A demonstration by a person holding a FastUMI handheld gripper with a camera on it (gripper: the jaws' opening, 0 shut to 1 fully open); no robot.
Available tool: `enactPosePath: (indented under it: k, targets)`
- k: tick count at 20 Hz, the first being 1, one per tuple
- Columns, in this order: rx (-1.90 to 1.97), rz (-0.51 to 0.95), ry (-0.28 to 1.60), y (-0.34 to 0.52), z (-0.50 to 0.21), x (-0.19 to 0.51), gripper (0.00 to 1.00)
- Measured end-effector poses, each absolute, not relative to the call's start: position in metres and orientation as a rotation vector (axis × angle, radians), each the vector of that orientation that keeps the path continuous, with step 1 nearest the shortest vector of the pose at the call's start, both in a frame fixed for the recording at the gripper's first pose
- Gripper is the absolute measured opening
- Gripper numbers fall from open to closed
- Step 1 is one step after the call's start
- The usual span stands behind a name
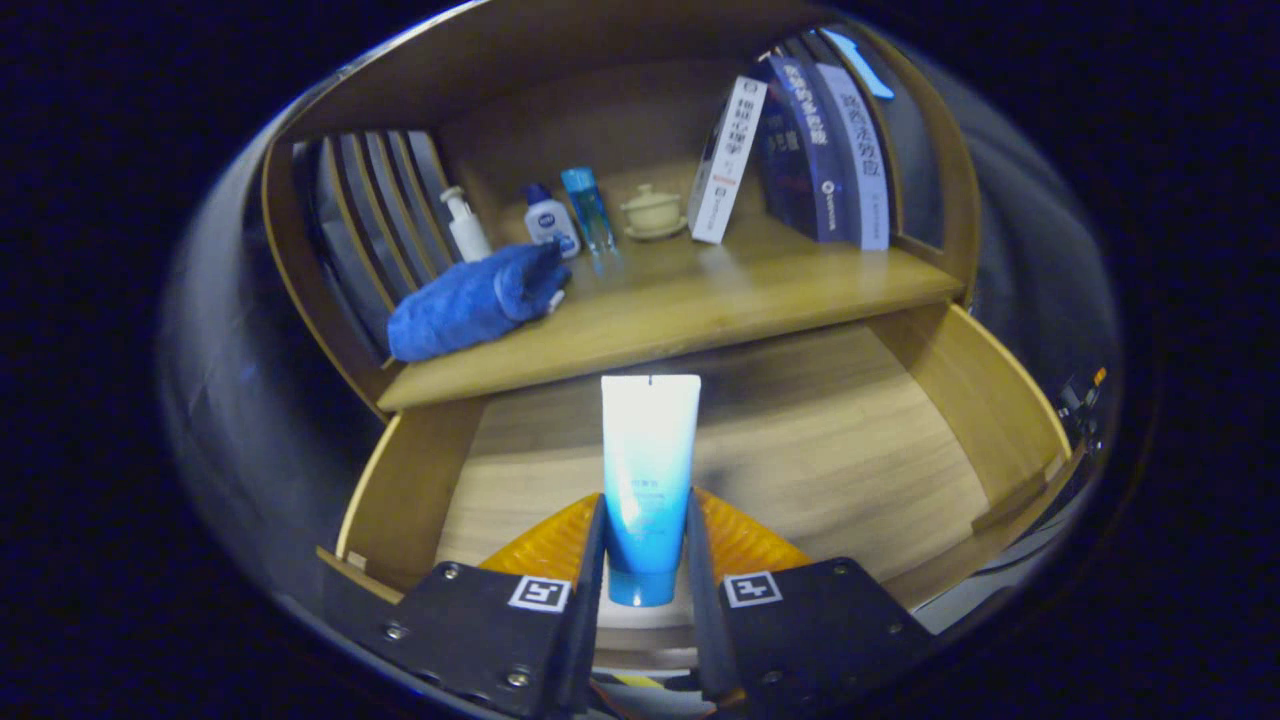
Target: Pull open the drawer, take out the items inside it, and place them on the countertop above the cabinet.
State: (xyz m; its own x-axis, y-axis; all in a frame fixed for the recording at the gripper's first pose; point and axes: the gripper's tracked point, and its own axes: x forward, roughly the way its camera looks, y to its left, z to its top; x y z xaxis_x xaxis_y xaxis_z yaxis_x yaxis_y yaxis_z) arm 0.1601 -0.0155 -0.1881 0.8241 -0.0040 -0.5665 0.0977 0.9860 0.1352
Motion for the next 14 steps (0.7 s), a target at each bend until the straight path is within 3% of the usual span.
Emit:
enactPosePath:
  k: [6,14]
  targets:
    - [0.13,-0.069,0.448,-0.024,-0.137,0.148,0.41]
    - [0.112,-0.138,0.279,-0.027,-0.055,0.215,0.41]
